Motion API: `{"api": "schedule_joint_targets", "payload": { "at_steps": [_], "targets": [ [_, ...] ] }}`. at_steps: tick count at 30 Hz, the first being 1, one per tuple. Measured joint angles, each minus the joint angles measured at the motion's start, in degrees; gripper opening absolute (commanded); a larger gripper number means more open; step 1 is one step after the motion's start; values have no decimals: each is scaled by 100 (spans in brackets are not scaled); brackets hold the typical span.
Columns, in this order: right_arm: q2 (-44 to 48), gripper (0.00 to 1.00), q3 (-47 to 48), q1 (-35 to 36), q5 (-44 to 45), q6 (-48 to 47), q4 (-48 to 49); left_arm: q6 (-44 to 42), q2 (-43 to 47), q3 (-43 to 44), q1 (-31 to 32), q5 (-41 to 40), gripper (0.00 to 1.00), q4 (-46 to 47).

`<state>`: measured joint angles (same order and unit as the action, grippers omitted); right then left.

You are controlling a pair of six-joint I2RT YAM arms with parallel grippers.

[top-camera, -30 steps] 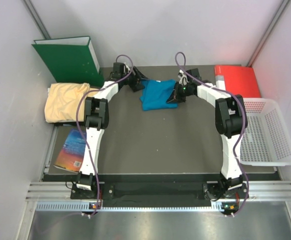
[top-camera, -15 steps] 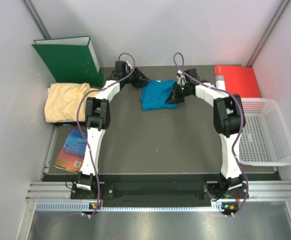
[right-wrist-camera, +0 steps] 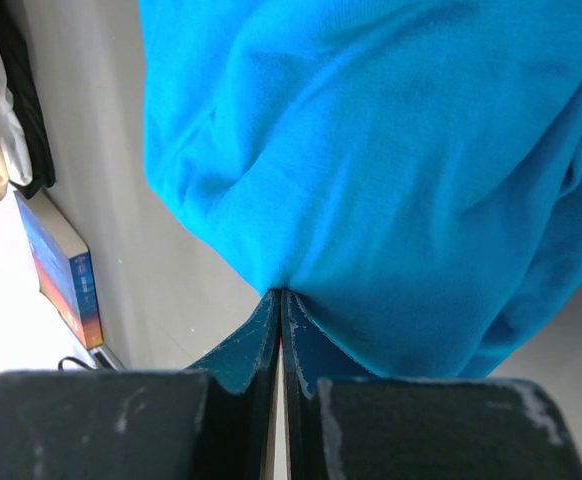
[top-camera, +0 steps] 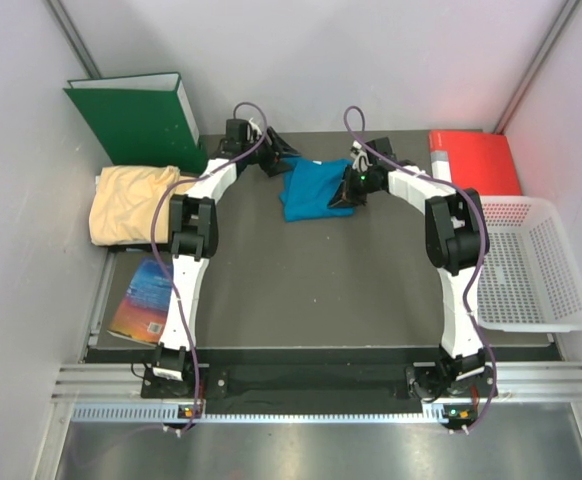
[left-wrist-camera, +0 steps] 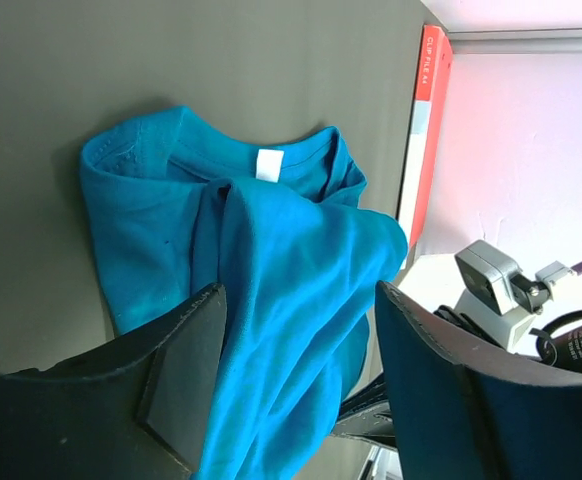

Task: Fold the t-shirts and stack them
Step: Fold the tshirt

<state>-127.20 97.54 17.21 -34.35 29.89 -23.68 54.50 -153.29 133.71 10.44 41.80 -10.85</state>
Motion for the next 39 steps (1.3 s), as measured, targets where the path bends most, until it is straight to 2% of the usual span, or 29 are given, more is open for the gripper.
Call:
{"api": "schedule_joint_targets", "payload": {
  "at_steps": [15, 17, 19, 20, 21, 39],
  "targets": [
    [0, 0, 0, 20, 4, -4, -4, 203, -153, 0, 72, 190, 56, 157],
    [0, 0, 0, 20, 4, -4, -4, 216, -195, 0, 94, 210, 44, 177],
    [0, 0, 0, 22, 4, -4, -4, 254, -227, 0, 107, 216, 27, 184],
    [0, 0, 0, 20, 4, -4, -2, 264, -251, 0, 114, 225, 3, 186],
    [0, 0, 0, 20, 7, -2, -4, 236, -269, 0, 120, 234, 0, 192],
    [0, 0, 0, 26, 2, -7, -2, 286, -245, -269, -116, 173, 0, 588]
  ]
}}
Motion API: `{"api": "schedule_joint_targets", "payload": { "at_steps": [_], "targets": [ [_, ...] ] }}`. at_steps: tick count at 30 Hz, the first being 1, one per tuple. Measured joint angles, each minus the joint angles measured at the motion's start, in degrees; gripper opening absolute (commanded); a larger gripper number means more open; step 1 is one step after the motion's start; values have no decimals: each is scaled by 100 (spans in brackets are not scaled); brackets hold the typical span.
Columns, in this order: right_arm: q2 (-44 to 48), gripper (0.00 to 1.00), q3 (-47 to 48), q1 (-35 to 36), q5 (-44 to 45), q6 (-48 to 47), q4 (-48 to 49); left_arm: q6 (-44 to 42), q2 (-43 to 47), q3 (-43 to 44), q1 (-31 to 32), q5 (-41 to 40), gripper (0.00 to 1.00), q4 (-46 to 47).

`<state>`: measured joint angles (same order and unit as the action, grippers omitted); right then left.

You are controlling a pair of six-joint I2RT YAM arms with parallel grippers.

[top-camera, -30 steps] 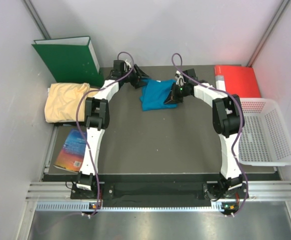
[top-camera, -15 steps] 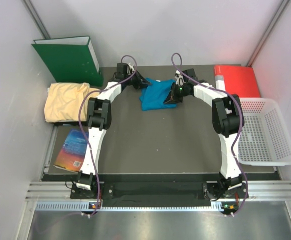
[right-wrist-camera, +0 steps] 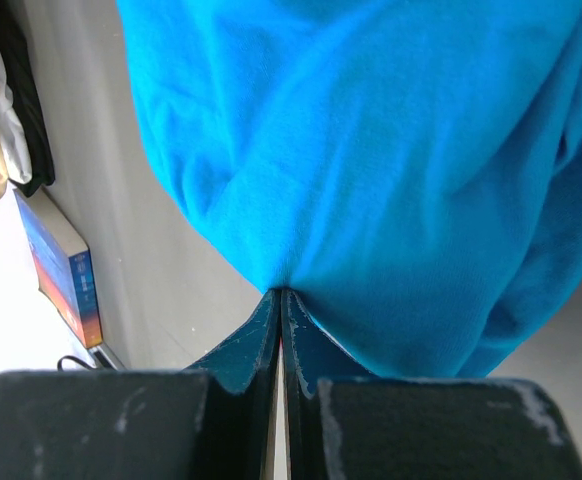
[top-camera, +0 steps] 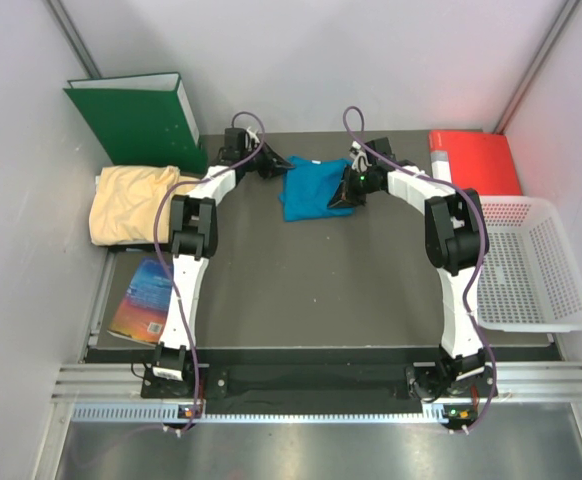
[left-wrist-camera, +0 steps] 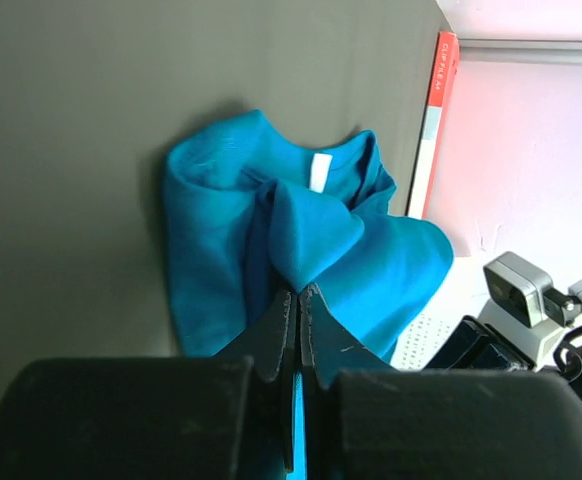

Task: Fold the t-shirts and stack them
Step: Fold the tshirt

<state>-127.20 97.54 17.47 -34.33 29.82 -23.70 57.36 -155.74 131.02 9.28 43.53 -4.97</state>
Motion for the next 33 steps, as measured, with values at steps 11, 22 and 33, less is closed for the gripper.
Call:
{"api": "schedule_joint_targets", "payload": {
  "at_steps": [11, 22, 33],
  "targets": [
    [0, 0, 0, 0, -2, 2, 2, -68, 107, -238, -39, -170, 0, 57],
    [-4, 0, 0, 0, -7, 2, 0, -238, 262, -487, -254, -407, 42, 33],
    [-7, 0, 299, 2, 31, -24, -74, -542, 1141, -754, -291, -280, 97, -125]
  ]
}}
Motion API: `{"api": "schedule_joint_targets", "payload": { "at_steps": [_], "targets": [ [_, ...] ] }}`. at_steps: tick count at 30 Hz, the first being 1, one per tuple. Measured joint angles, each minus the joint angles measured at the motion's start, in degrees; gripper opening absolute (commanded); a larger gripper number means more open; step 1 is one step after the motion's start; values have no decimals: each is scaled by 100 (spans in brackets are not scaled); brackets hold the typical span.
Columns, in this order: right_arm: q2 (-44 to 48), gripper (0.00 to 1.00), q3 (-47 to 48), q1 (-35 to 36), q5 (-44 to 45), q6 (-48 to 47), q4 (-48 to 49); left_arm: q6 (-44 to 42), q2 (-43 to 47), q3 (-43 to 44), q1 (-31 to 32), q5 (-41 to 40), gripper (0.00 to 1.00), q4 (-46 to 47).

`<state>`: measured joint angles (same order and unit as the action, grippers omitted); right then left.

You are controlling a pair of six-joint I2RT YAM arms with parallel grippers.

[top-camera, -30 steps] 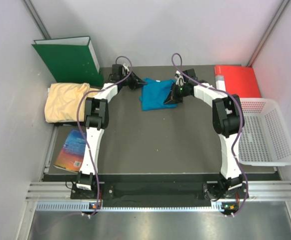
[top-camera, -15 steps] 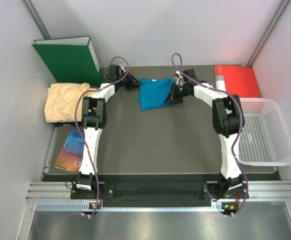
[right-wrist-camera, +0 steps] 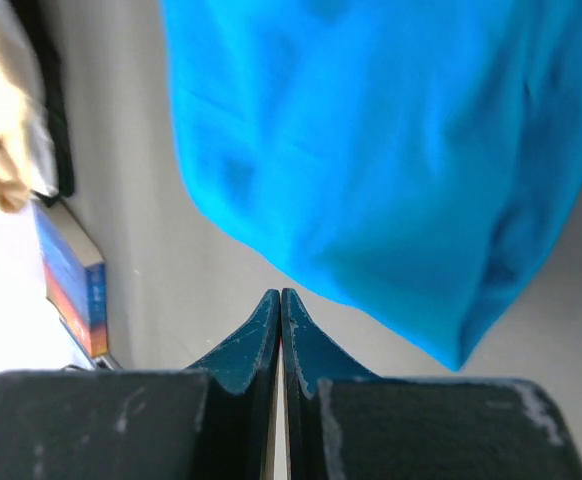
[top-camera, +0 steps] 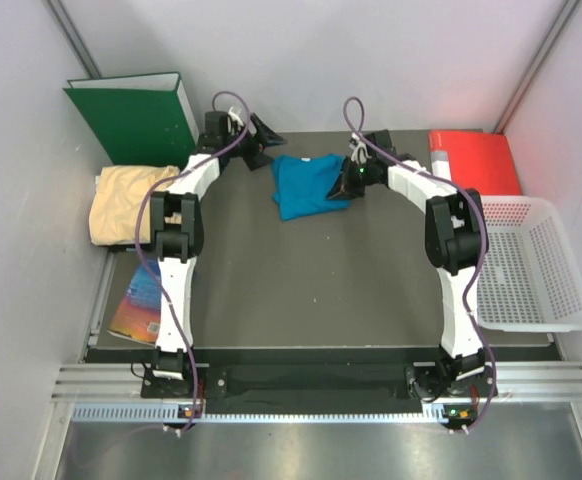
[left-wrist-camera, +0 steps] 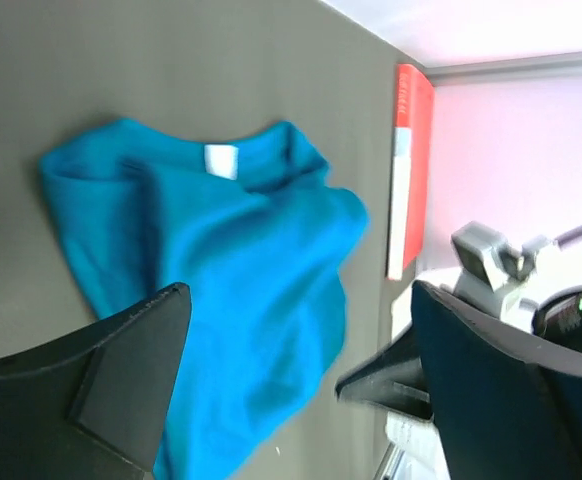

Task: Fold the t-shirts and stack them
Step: Fold the tshirt

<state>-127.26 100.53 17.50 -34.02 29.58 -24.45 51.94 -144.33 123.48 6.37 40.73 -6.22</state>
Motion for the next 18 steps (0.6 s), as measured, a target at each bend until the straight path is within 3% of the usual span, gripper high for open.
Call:
{"api": "schedule_joint_targets", "payload": {
  "at_steps": [5, 7, 8, 9, 10, 18],
  "targets": [
    [-195, 0, 903, 2, 13, -26, 2, -372, 949, -560, -2, -7, 91, -201],
    [-422, 0, 1375, 0, 11, -44, 4, -446, 1222, -774, 7, 26, 64, -232],
    [-566, 0, 1598, 0, 11, -44, 22, -481, 1331, -868, 15, 50, 45, -243],
    [-710, 0, 1797, 0, 11, -42, 28, -579, 1416, -955, 37, 83, 10, -293],
    [-863, 0, 1971, -2, 9, -42, 39, -557, 1443, -988, 50, 107, 0, -343],
    [-1685, 0, 2225, -107, 61, 31, 24, -986, 1346, -1054, 396, 348, 0, -1156]
  ]
}}
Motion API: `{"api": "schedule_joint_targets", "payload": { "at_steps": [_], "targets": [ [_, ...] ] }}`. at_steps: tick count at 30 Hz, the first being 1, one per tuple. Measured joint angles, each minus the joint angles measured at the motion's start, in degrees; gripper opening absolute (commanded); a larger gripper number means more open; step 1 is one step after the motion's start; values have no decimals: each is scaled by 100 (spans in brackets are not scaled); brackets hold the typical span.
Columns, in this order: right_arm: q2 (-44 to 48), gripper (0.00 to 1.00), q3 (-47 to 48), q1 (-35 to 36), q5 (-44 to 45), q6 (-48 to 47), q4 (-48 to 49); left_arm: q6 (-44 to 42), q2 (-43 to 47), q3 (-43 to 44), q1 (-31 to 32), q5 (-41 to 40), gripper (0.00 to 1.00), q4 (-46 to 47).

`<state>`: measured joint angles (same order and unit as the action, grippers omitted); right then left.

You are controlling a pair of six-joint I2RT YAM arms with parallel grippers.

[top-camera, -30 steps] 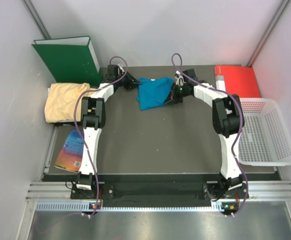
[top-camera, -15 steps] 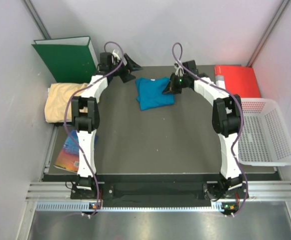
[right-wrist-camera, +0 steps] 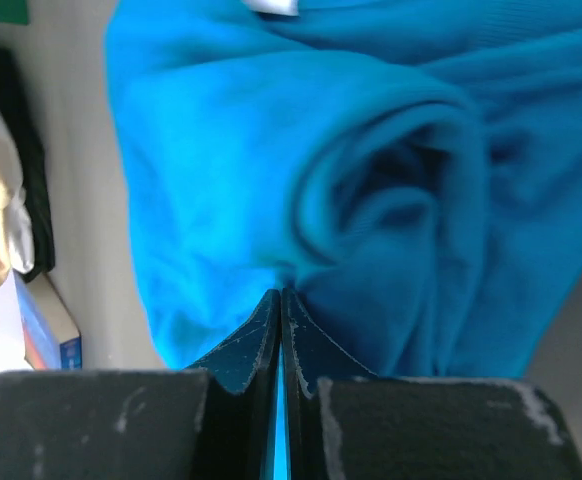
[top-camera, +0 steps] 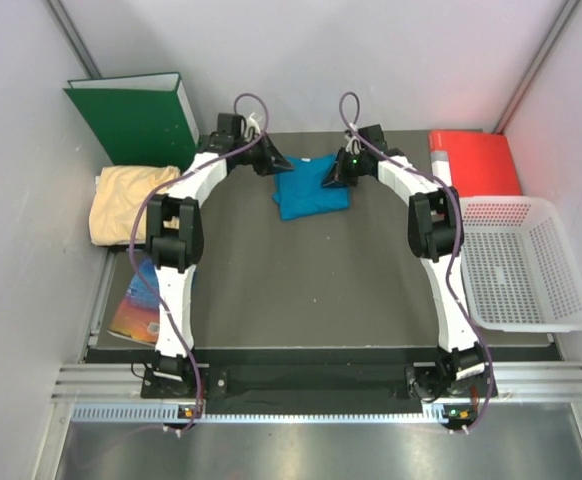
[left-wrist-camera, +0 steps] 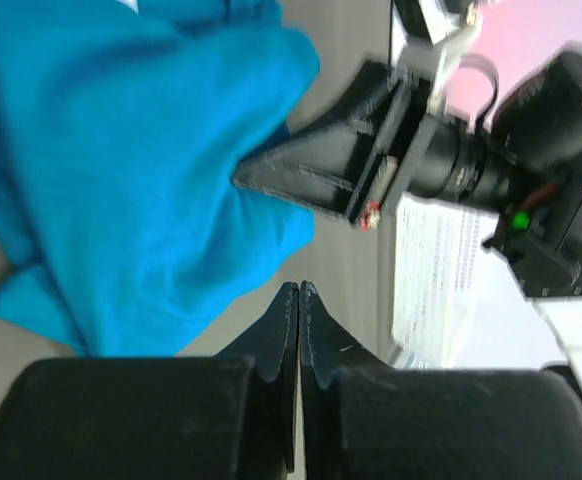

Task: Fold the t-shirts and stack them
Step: Fold the tshirt

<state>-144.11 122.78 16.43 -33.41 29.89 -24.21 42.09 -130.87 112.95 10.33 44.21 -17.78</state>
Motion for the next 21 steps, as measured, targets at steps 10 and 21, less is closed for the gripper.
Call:
{"api": "schedule_joint_targets", "payload": {
  "at_steps": [10, 21],
  "targets": [
    [-55, 0, -2, -225, 125, 286, 372, -452, -833, 332, 651, 396, 0, -1047],
    [-315, 0, 109, -295, 175, 608, 879, -868, -1443, 455, 671, 501, 0, -1895]
  ]
}}
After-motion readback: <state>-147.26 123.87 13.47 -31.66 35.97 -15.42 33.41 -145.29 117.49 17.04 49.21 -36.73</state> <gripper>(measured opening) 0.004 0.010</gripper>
